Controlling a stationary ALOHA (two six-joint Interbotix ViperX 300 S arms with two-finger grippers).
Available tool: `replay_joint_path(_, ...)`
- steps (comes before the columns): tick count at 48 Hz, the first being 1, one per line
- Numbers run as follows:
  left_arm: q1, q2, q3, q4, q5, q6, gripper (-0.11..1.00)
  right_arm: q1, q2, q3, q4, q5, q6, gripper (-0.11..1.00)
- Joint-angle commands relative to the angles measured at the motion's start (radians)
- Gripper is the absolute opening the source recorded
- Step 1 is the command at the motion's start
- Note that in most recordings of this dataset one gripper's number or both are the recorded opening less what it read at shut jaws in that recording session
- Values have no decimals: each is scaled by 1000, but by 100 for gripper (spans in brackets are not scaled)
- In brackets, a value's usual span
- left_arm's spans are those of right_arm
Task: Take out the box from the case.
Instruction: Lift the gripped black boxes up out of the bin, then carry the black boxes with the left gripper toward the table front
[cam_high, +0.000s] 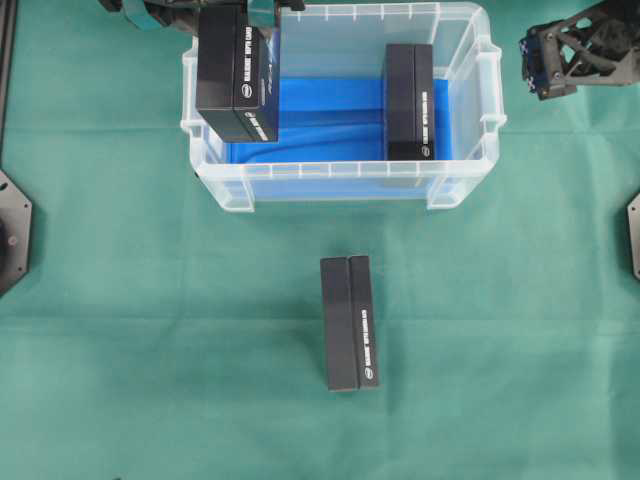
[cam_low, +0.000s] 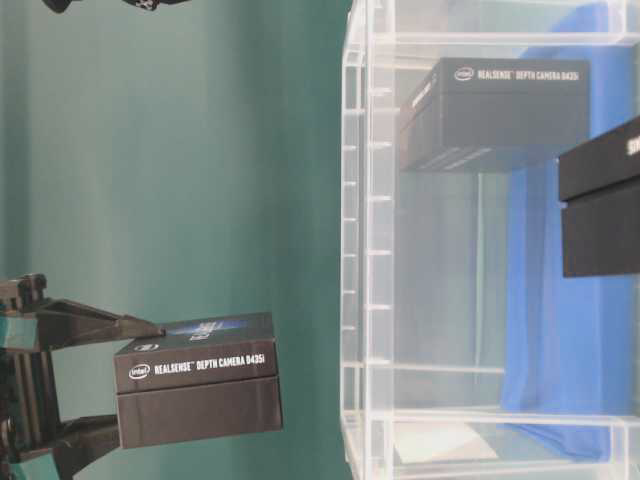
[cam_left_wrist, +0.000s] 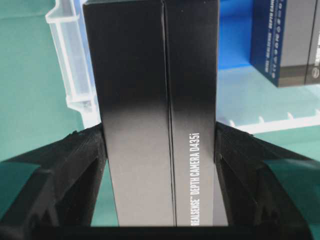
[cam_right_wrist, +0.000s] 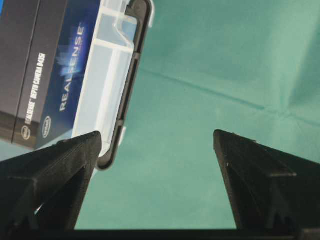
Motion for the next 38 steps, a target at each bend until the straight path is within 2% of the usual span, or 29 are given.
replay_joint_path(1,5,-32,-28,5,-3,2,61,2,-14,-9,-3,-5,-2,92)
replay_joint_path(13,-8,-34,-25,5,-5,-5,61,2,-14,-9,-2,-5,-2,92)
replay_joint_path(24,-61,-37,-12,5,-3,-18,61,2,-14,-9,-3,-5,-5,92)
replay_joint_path(38,-167,-38,2,5,-2,-98,61,2,-14,-9,-5,-6,-6,92)
